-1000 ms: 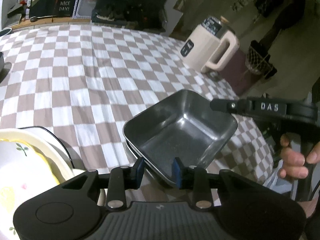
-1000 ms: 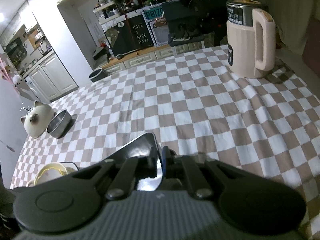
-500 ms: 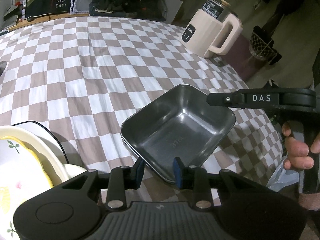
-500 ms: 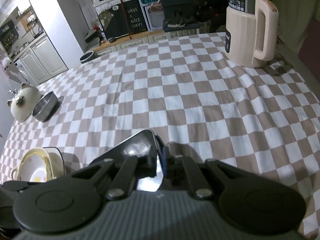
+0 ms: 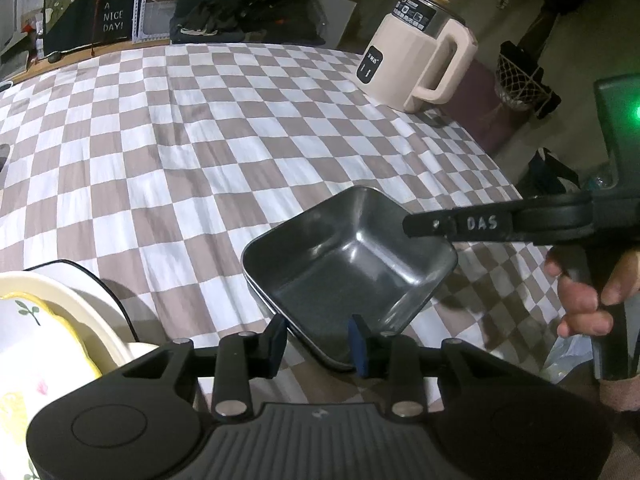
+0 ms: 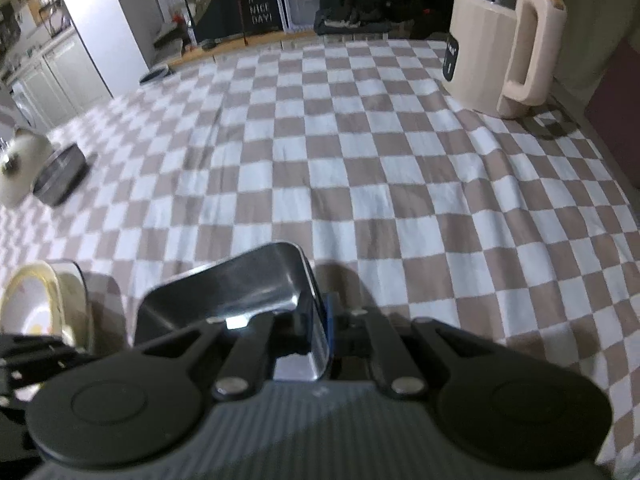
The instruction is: Organize plates and bowls
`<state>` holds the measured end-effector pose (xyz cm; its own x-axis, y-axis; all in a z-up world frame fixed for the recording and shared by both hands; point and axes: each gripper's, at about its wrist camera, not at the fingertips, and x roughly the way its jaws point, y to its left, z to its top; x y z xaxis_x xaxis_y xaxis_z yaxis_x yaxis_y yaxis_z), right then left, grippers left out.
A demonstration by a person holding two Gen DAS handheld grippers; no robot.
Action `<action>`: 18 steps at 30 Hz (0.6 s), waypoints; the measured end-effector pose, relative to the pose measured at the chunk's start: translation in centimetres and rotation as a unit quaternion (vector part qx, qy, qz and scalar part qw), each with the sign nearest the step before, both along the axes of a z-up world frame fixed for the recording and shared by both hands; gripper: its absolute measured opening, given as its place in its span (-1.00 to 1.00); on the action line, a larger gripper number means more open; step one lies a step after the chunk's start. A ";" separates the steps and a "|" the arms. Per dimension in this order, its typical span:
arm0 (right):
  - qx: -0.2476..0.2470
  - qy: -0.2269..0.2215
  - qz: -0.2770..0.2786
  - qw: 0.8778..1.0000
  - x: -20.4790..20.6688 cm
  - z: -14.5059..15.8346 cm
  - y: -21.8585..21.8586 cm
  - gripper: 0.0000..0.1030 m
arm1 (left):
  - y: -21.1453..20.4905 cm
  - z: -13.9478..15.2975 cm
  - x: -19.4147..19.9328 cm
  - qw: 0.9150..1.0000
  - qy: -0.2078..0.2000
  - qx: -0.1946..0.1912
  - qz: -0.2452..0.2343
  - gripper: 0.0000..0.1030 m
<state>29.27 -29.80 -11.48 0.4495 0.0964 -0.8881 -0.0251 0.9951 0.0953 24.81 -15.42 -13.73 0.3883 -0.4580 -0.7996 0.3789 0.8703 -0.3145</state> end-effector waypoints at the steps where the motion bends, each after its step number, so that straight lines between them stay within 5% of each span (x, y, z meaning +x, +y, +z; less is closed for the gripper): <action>1: -0.003 0.004 0.001 1.000 0.0 -0.1 0.1 -0.83 | -0.1 0.0 0.0 1.000 -0.001 0.003 -0.002 -0.33; 10: -0.025 0.021 0.015 0.999 0.2 -0.8 0.8 -0.84 | -0.3 -0.5 0.2 1.000 0.006 0.027 -0.007 -0.33; 18: -0.037 0.048 0.016 0.998 0.6 -1.8 1.0 -0.85 | 0.2 -0.7 0.6 1.000 0.014 -0.002 0.013 -0.32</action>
<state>29.82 -28.84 -13.30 0.3599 0.0412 -0.9321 -0.0514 0.9984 0.0243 25.44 -15.25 -14.39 0.3769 -0.4513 -0.8089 0.3474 0.8784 -0.3282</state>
